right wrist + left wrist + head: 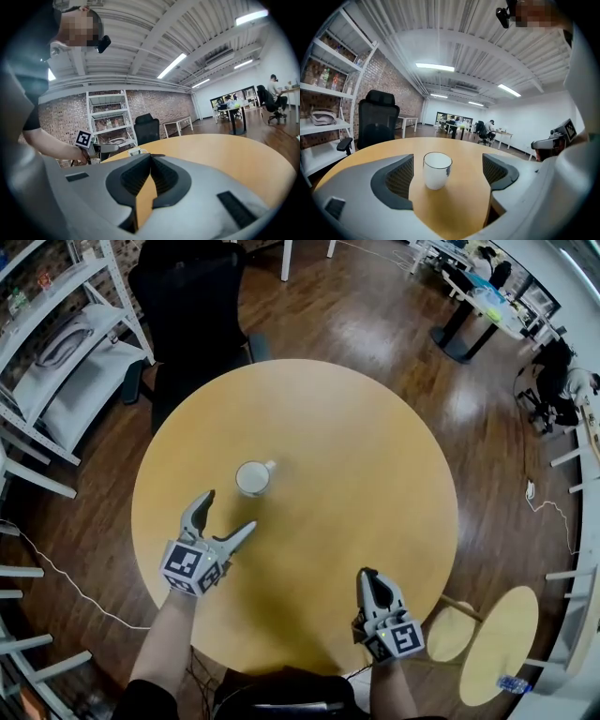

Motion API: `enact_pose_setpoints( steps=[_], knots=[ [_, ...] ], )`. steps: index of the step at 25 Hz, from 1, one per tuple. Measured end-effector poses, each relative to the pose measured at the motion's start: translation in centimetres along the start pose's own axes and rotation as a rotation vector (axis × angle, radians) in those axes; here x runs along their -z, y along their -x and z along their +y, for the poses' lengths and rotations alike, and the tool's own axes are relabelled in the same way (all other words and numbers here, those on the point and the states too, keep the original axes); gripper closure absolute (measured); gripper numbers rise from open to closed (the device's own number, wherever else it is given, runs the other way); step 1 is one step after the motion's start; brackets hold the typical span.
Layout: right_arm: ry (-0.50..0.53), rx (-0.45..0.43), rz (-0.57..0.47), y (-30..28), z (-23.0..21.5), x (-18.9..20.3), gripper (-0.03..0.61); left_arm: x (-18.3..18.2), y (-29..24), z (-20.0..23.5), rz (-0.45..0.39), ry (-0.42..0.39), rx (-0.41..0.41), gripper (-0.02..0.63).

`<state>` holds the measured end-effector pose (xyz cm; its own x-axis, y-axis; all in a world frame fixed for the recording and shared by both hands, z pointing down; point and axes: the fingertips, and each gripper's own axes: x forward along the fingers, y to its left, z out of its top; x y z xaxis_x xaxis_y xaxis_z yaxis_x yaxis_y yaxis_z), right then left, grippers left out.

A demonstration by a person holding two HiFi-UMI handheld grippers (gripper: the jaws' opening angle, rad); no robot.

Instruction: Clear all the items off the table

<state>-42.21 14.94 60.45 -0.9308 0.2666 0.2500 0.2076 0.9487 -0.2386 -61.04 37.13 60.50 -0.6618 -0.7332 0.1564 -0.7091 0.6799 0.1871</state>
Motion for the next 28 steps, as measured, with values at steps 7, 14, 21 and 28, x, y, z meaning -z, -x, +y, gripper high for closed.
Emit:
enact_pose_setpoints(
  steps=[7,14,21,28],
  knots=[
    [-0.031,-0.033,0.051,-1.3,0.1,1.4,0.574,2.6,-4.3,1.8,0.044,-0.028,-0.024,0.155],
    [-0.13,-0.027,0.07,-1.2,-1.3,1.8,0.574,4.3,-7.1,2.3,0.04,-0.02,-0.042,0.155],
    [-0.156,-0.007,0.075,-0.5,-2.7,2.3,0.574,5.0,-8.4,2.4,0.03,-0.007,-0.035,0.155],
    [-0.188,0.016,0.085,-0.3,-2.6,2.8,0.574,5.3,-9.6,2.5,0.024,-0.024,-0.022,0.156]
  ],
)
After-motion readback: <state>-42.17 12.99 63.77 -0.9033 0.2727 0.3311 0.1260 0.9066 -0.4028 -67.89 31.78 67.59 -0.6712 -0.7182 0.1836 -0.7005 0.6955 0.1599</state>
